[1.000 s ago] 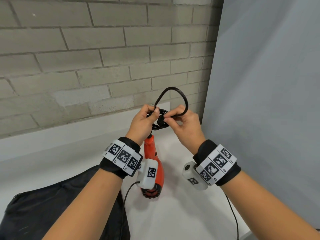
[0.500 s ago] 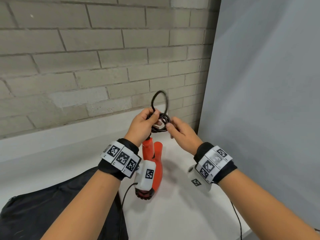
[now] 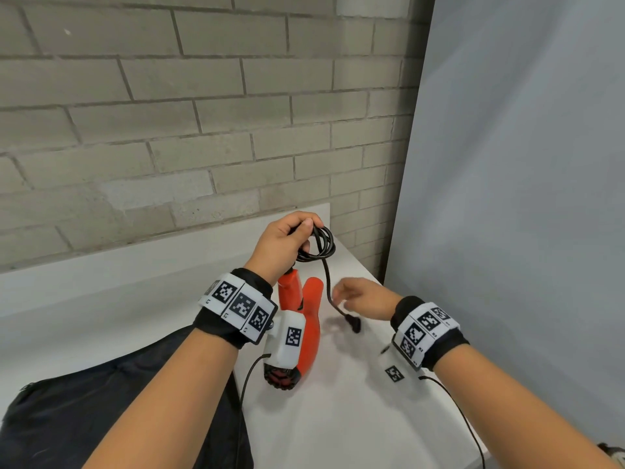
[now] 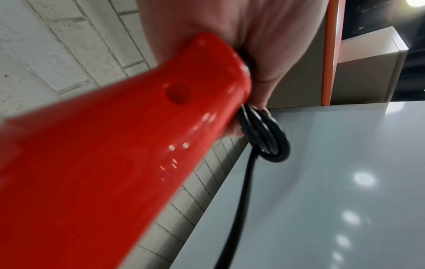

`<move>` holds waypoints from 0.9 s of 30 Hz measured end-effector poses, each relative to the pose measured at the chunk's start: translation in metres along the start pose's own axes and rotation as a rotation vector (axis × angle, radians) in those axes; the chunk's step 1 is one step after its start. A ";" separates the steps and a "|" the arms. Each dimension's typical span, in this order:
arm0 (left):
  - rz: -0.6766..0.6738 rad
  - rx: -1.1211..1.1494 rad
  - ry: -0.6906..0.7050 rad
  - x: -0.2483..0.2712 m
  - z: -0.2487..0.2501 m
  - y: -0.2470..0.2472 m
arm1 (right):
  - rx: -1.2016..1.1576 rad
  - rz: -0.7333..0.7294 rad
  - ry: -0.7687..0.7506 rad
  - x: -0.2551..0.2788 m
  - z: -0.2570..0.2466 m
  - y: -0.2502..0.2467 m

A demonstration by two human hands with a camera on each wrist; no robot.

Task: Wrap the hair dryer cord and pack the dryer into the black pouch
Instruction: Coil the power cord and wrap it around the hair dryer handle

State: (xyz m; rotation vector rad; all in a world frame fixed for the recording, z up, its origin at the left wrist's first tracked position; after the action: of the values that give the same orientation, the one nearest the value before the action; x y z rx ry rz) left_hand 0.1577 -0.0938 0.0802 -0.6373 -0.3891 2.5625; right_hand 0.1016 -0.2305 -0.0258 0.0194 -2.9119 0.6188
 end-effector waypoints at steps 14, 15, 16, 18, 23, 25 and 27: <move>0.001 -0.001 0.041 0.006 0.010 0.006 | -0.360 0.026 -0.264 0.002 -0.063 -0.009; 0.001 -0.026 0.022 0.005 0.008 0.005 | -0.332 0.092 -0.264 0.002 -0.062 -0.014; -0.012 -0.056 0.001 0.005 0.007 0.004 | -0.286 0.174 -0.287 0.003 -0.063 -0.021; -0.062 -0.120 -0.032 0.005 0.005 0.002 | -0.204 0.317 -0.368 0.005 -0.069 -0.032; -0.163 -0.295 -0.015 0.009 0.012 0.004 | -0.201 0.476 -0.511 0.014 -0.089 -0.047; -0.206 -0.348 -0.022 0.011 0.014 0.005 | -0.181 0.486 -0.556 0.021 -0.097 -0.045; -0.254 -0.428 -0.022 0.011 0.014 0.006 | -0.142 0.482 -0.585 0.028 -0.104 -0.039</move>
State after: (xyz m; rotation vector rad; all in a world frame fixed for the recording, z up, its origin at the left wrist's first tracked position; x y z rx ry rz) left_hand 0.1395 -0.0953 0.0858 -0.6566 -0.9769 2.2572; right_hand 0.0921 -0.2232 0.0885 -0.6393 -3.5508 0.5339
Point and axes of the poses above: each hand's wrist, its own x-axis away from the middle knuckle, its own y-axis out of the palm, z = x × y, the point moved 5 cm from there along -x, towards the middle knuckle, and after that the axes turned 13 degrees about -x, right-handed, at the moved point
